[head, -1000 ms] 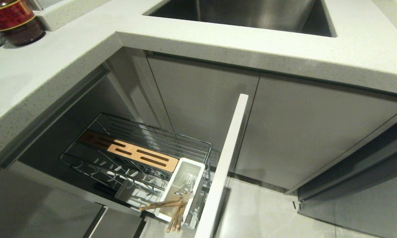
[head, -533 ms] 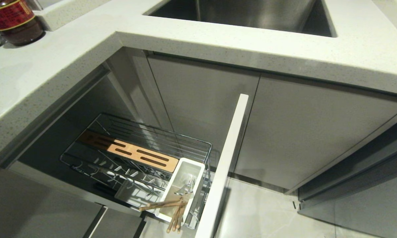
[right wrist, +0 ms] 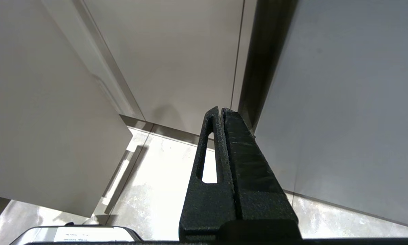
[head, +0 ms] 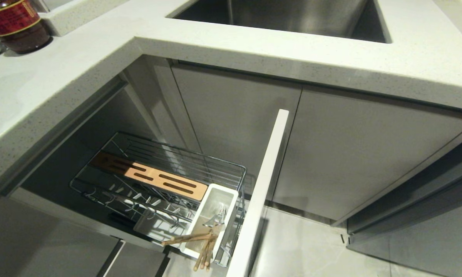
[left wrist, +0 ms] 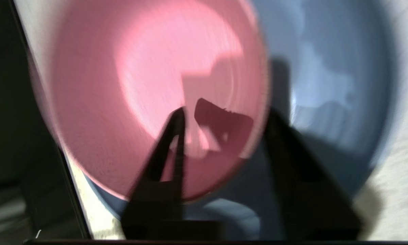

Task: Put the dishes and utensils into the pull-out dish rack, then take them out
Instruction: Take the bowl out of the cupboard

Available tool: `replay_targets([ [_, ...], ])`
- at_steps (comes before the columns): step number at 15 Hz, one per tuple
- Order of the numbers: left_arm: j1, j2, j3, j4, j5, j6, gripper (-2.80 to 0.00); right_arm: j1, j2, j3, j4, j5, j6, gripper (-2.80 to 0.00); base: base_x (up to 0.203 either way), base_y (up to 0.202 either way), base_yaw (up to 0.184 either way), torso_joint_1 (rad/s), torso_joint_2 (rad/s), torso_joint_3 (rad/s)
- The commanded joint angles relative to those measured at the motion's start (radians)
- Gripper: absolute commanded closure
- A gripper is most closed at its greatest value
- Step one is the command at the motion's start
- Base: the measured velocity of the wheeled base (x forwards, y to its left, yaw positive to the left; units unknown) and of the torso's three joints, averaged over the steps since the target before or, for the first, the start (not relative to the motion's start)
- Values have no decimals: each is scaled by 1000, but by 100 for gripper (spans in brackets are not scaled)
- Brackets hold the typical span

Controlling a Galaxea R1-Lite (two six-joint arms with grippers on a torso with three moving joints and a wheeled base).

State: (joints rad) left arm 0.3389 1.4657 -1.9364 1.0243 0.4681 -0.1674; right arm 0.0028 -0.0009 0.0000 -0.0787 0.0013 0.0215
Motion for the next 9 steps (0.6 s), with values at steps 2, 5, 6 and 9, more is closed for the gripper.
replay_targets([
  [2, 3, -48, 0, -71, 15, -1, -280, 0, -1, 26, -1, 0, 0, 0, 0, 0, 0, 0, 0, 0],
  [5, -1, -106, 0, -250, 16, -2, -280, 0, -1, 26, -1, 0, 0, 0, 0, 0, 0, 0, 0, 0],
  [6, -3, -133, 0, -323, 16, -4, -280, 0, -1, 26, -1, 0, 0, 0, 0, 0, 0, 0, 0, 0],
  [9, -68, -226, 5, -626, 13, -95, -280, 0, -1, 26, 0, 0, 0, 0, 0, 0, 0, 0, 0, 0],
])
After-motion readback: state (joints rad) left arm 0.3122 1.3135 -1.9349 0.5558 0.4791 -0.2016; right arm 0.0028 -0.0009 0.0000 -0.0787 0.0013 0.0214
